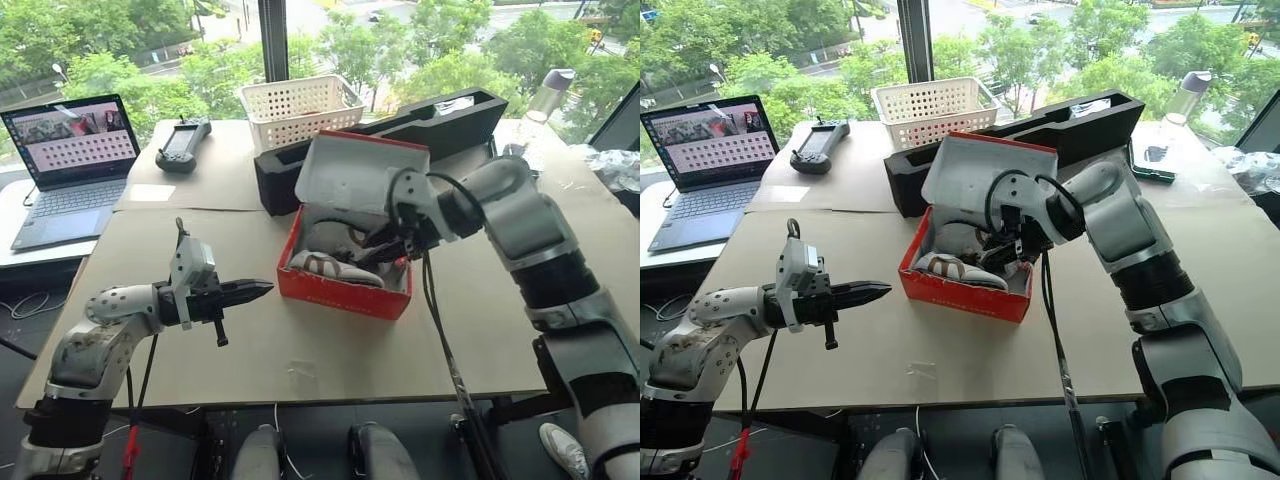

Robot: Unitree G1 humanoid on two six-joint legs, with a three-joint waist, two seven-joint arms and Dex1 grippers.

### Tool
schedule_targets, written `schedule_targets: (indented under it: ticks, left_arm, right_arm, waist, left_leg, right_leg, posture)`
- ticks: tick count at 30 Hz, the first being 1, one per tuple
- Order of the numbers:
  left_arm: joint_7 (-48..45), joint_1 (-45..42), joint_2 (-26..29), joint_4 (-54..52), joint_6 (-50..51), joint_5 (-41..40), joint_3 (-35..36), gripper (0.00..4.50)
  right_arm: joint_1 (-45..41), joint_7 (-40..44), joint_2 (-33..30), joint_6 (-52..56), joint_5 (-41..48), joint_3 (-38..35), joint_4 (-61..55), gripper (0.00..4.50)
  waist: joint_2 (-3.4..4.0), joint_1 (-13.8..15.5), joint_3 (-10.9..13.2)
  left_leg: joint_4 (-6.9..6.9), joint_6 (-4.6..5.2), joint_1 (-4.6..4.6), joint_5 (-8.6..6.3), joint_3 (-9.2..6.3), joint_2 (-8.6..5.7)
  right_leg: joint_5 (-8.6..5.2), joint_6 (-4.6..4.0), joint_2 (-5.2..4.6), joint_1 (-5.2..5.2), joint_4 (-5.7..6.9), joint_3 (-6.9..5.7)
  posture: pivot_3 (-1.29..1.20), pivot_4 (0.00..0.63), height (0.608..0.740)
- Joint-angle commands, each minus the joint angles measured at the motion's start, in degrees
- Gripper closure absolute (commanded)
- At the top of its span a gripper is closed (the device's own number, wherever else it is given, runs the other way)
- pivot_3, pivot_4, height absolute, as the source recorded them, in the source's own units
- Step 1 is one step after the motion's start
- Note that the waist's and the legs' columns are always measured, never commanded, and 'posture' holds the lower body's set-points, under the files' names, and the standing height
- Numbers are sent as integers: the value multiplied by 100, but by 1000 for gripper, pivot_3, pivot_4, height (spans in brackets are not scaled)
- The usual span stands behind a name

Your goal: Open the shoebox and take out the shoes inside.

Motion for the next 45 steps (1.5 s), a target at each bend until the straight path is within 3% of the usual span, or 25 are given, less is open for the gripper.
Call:
schedule_targets:
  ticks: [1,2,19,22,27,45]
  left_arm:
    - [-24,-85,-8,-85,-140,-18,27,4500]
    - [-23,-83,-9,-85,-141,-15,30,4500]
    - [33,7,1,-95,-214,40,37,4500]
    - [42,-10,-17,-76,-223,50,17,4500]
    - [37,-31,-38,-62,-229,65,-7,4500]
    - [-11,-60,-60,-40,-216,78,-67,4500]
  right_arm:
    - [-94,-230,135,-20,-99,116,170,1291]
    - [-95,-193,137,31,-71,136,210,951]
    - [283,-328,93,-525,-484,570,864,951]
    - [303,-337,103,-498,-445,525,823,1698]
    - [311,-296,68,-483,-427,517,696,3320]
    - [82,-362,-589,327,-41,-133,-827,3320]
  waist:
    - [0,7,0]
    - [0,13,0]
    - [-1,26,0]
    - [-1,26,0]
    - [0,26,0]
    - [-1,29,0]
  left_leg:
    - [0,0,0,0,-1,0]
    - [0,0,-1,1,-3,0]
    - [4,-1,-5,2,-3,-3]
    - [5,-1,-5,2,-4,-3]
    - [7,-1,-5,2,-4,-3]
    - [8,-2,-5,2,-4,-2]
  right_leg:
    - [0,0,1,0,1,-1]
    - [1,0,1,-1,2,-3]
    - [2,2,0,4,-1,-3]
    - [2,2,1,4,-1,-3]
    - [2,2,1,4,0,-3]
    - [2,2,0,3,1,-4]
  posture:
    - [0,150,733]
    - [0,150,733]
    - [0,150,733]
    - [0,150,733]
    - [0,150,733]
    - [0,150,733]
